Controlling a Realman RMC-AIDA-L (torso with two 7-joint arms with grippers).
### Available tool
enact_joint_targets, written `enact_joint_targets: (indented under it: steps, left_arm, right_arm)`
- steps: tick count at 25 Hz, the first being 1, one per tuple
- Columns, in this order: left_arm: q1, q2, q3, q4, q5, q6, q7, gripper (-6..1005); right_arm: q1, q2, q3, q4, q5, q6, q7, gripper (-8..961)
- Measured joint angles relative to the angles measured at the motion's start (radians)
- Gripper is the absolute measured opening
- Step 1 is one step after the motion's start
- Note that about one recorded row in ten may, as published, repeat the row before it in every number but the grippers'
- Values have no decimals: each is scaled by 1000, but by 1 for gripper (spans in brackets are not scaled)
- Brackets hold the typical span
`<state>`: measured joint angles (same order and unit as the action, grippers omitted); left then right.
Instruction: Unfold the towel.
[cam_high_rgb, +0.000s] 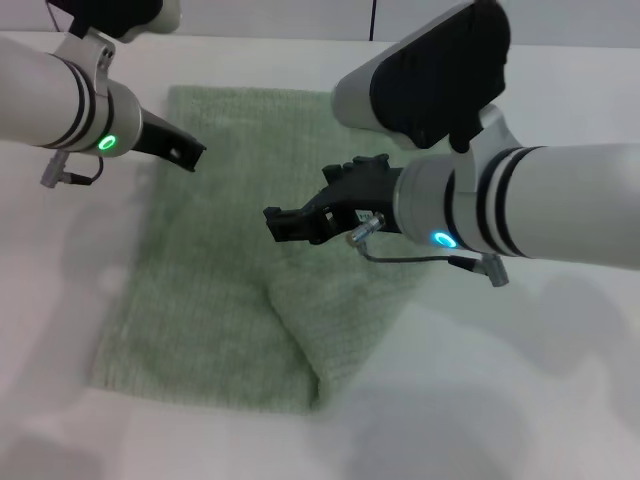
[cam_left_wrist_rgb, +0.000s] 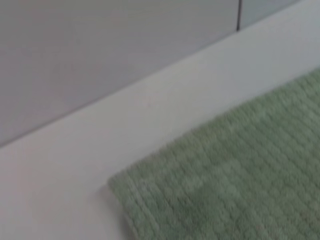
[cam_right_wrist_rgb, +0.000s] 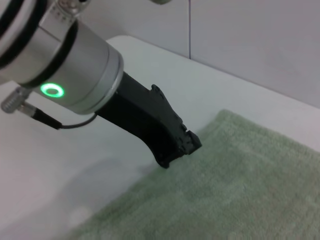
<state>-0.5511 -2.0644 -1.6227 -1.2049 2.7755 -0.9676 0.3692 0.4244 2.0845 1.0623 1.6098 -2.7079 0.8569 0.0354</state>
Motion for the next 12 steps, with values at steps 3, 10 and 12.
enact_joint_targets:
  steps: [3, 10, 12]
  left_arm:
    - [-11, -1, 2, 41, 0, 3, 0, -2]
    - [-39, 0, -1, 111, -1, 13, 1, -2]
    - [-44, 0, -1, 119, -1, 13, 1, -2]
  right_arm:
    - [33, 2, -13, -65, 2, -39, 4, 803]
    - [97, 3, -59, -147, 9, -73, 34, 800]
    - [111, 3, -74, -161, 28, -76, 38, 799]
